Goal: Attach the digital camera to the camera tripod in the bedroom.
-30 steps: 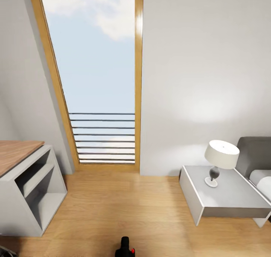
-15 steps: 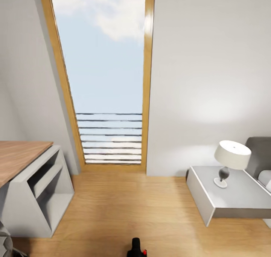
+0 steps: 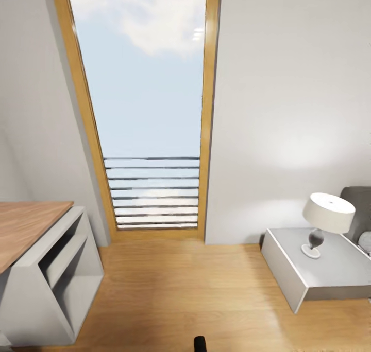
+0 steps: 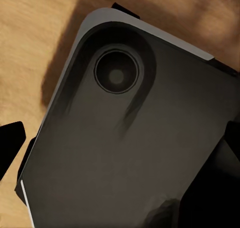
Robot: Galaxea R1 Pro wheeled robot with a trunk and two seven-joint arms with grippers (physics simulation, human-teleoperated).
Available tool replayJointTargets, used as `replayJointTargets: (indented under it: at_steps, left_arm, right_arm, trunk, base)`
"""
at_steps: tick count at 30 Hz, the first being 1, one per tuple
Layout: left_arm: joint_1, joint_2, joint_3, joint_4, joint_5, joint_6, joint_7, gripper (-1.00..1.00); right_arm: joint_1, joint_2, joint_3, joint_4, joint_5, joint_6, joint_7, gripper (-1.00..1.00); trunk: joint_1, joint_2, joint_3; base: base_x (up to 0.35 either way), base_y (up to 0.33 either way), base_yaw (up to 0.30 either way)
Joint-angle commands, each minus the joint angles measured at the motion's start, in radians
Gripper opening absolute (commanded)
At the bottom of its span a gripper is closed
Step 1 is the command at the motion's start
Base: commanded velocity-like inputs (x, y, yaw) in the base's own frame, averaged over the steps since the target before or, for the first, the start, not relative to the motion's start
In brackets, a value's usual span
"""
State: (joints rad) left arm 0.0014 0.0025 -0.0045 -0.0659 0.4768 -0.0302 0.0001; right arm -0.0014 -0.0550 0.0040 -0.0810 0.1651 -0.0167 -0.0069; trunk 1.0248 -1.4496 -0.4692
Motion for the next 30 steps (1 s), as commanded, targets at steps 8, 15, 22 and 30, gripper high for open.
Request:
replayJointTargets:
  at_steps: [8, 15, 22, 30]
  left_arm:
    - [0.000, 0.000, 0.000, -0.001, 0.003, -0.003, 0.003, 1.00]
    - [0.000, 0.001, 0.000, -0.001, 0.004, -0.004, 0.003, 1.00]
    - [0.000, 0.001, 0.005, 0.000, 0.011, -0.004, 0.005, 1.00]
    - [0.000, 0.001, 0.011, 0.000, 0.018, -0.004, 0.008, 1.00]
  right_arm:
    - [0.000, -0.001, -0.005, 0.000, 0.007, -0.002, -0.001, 1.00]
    - [0.000, -0.001, -0.007, 0.000, 0.007, -0.002, -0.001, 1.00]
    - [0.000, -0.002, -0.007, 0.000, 0.007, -0.002, -0.001, 1.00]
    - [0.000, -0.004, -0.009, 0.000, 0.005, -0.002, -0.001, 1.00]
  trunk:
    - [0.000, 0.000, -0.001]
    - [0.000, 0.000, -0.001]
    - [0.000, 0.000, -0.001]
    - [0.000, 0.000, -0.001]
  base:
    - [0.026, 0.042, -0.247]
    - [0.002, 0.003, -0.250]
    - [0.000, 0.000, -0.250]
    - [0.000, 0.000, -0.250]
